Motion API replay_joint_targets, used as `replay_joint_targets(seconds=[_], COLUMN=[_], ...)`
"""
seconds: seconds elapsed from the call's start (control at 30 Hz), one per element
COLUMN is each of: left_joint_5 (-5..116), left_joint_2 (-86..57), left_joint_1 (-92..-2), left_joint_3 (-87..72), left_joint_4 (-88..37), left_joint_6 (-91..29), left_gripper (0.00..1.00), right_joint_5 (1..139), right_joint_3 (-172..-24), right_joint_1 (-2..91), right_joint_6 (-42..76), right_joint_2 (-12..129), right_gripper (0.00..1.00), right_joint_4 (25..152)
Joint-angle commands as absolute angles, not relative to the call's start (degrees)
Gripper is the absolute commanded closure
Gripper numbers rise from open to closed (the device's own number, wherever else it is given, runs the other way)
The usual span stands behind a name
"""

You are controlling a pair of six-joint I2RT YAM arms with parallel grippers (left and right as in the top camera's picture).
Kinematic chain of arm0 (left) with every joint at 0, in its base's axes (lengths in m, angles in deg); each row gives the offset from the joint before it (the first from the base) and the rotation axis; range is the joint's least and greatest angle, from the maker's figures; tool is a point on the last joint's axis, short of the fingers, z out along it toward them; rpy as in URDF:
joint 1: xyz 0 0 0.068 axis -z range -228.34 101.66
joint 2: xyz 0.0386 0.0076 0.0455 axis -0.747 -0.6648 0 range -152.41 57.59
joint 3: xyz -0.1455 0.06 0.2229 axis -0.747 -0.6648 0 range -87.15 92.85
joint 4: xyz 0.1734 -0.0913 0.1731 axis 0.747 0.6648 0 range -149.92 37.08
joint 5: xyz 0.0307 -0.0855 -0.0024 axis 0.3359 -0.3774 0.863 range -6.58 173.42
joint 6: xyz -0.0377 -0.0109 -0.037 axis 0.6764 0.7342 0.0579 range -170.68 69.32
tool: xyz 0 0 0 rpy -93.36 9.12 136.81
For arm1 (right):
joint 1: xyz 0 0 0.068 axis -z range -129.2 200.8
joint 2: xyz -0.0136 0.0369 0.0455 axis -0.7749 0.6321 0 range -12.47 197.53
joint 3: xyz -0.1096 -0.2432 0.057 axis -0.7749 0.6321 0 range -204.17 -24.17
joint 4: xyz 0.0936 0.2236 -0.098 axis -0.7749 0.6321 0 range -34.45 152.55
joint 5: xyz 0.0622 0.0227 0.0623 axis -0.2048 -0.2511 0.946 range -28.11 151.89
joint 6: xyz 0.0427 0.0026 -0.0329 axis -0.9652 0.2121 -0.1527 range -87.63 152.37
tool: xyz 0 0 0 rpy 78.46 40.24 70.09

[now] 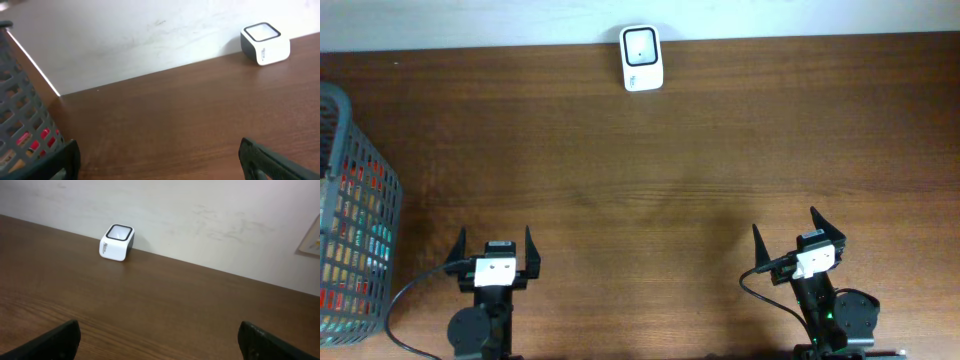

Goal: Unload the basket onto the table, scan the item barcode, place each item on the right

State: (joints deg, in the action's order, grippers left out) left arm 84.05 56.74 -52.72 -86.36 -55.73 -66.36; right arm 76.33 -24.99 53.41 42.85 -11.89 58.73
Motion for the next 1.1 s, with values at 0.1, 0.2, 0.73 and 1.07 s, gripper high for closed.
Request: replay_joint_targets(seconds=[0.1, 0.2, 0.73, 1.07], left_joint_5=[79.78, 78.01, 73.75, 70.71], left_joint_2=[57.29, 57.25, 12.44, -33.90], left_joint_1=[-52.46, -52.48, -52.46, -54.01], left_joint_3=[-86.62, -86.01, -38.64, 27.41], left_joint_4=[-57.30, -59.86, -50.07, 2.65], left_joint_6=[-63.92, -60.35, -60.62, -63.00], left_gripper=[0.01, 0.01, 0.01, 0.01], right_joint_5=[76.63, 76.63, 76.63, 76.63], right_joint_3=[-24.48, -24.48, -24.48, -24.48], right_joint_1=[53.82, 53.82, 53.82, 53.82], right_joint_6=[42.39, 42.39, 42.39, 42.39], right_joint_2=[-12.26, -12.26, -12.26, -12.26], right_gripper=[0.01, 0.01, 0.01, 0.01], right_joint_4=[58.79, 58.79, 58.79, 58.79])
